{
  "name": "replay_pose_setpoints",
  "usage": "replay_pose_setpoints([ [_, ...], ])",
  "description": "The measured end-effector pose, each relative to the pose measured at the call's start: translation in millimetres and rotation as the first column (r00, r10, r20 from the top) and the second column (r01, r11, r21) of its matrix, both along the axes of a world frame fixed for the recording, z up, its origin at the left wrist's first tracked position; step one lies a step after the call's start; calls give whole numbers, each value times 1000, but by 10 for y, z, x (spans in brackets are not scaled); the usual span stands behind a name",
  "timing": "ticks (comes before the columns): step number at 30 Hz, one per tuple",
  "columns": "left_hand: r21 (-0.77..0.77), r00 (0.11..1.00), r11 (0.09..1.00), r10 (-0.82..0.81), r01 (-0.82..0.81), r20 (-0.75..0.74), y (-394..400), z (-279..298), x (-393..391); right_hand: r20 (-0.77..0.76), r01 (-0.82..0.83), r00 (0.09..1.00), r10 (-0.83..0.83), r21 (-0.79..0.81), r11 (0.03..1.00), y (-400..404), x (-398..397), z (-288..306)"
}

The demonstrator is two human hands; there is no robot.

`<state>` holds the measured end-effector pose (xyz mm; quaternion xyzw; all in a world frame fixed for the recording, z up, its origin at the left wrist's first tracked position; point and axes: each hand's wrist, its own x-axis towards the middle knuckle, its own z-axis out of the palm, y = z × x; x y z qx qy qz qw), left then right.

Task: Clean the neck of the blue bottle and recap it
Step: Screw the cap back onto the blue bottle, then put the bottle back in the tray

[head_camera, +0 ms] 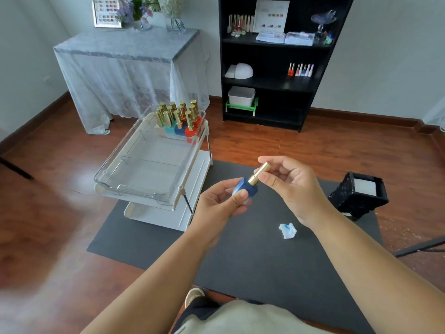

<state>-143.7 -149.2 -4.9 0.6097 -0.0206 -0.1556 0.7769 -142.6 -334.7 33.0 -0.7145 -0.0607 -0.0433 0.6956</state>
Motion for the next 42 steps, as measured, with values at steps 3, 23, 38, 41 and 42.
replay_pose_setpoints([
  [3,-2,999,1000,19,-19,45,107,67,34,-11,-11,1000,12,107,994,171,124,77],
  [23,967,890,194,-396,-162,228,1699,229,774,72,30,997,-15,-209,978,1250,1348,420],
  [38,970,846,100,-475,-222,242,1769,-121,877,117,145,989,-94,-584,798,1778,1767,-2],
  [41,965,840,107,-475,-239,261,1776,-160,875,124,154,987,-98,-611,777,1821,1779,-41],
  [42,964,839,114,-476,-240,265,1775,-165,875,125,157,987,-101,-619,769,1830,1784,-54],
])
